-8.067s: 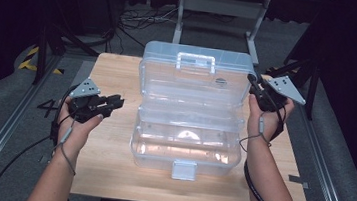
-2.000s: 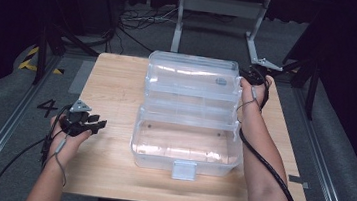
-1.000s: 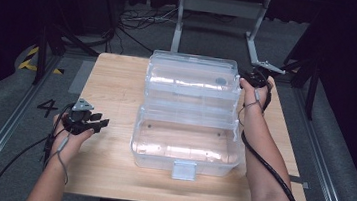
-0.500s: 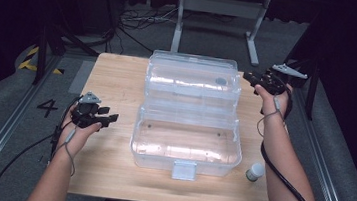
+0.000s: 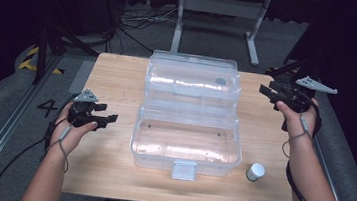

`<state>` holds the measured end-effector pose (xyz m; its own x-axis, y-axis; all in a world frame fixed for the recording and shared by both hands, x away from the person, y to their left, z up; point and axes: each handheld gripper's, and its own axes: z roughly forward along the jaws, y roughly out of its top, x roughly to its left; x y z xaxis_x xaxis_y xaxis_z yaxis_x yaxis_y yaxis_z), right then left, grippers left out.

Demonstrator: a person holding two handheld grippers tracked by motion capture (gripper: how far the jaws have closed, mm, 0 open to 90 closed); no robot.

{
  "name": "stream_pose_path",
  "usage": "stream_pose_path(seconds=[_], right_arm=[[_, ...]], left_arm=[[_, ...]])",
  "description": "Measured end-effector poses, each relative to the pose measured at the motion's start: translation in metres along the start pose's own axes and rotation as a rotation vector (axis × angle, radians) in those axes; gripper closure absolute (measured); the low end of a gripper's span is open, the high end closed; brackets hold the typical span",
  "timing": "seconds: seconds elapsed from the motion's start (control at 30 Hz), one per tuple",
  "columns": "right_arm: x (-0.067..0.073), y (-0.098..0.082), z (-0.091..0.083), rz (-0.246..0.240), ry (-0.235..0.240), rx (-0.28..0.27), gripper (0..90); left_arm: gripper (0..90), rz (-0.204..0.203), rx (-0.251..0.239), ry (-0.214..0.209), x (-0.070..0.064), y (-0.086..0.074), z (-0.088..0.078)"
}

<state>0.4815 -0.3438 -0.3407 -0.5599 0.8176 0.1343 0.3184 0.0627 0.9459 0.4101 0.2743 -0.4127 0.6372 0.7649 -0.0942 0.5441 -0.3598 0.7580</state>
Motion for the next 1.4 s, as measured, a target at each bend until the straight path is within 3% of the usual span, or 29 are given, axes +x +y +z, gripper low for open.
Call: stream_pose_path(seconds=[0.1, 0.27, 0.37, 0.53, 0.67, 1.0, 1.2, 1.4], right_arm=[[0.004, -0.003, -0.018, -0.018, 0.018, 0.014, 45.6], [0.011, -0.005, -0.036, -0.054, 0.053, 0.045, 43.8], [0.015, -0.007, -0.043, -0.068, 0.072, 0.065, 43.4], [0.02, -0.008, -0.055, -0.087, 0.084, 0.093, 41.8], [0.023, -0.009, -0.061, -0.093, 0.103, 0.134, 41.8], [0.027, -0.009, -0.072, -0.181, 0.118, 0.228, 42.2], [0.031, -0.01, -0.074, -0.252, 0.14, 0.353, 43.7], [0.037, -0.012, -0.073, -0.29, 0.168, 0.422, 44.3]], left_arm=[[32.3, 0.018, 0.05, -0.043, -0.002, 0.0, -0.001], [29.6, -0.007, 0.064, -0.095, -0.007, 0.003, -0.004], [27.7, 0.003, 0.098, -0.111, -0.01, 0.004, -0.003], [27.5, 0.033, 0.134, -0.092, -0.011, 0.003, 0.001], [26.8, 0.056, 0.141, -0.107, -0.011, 0.003, 0.0], [25.7, 0.104, 0.198, -0.099, -0.012, 0.001, 0.001], [26.9, 0.103, 0.232, -0.09, -0.015, 0.001, 0.0], [26.6, 0.091, 0.241, -0.081, -0.013, 0.0, 0.0]])
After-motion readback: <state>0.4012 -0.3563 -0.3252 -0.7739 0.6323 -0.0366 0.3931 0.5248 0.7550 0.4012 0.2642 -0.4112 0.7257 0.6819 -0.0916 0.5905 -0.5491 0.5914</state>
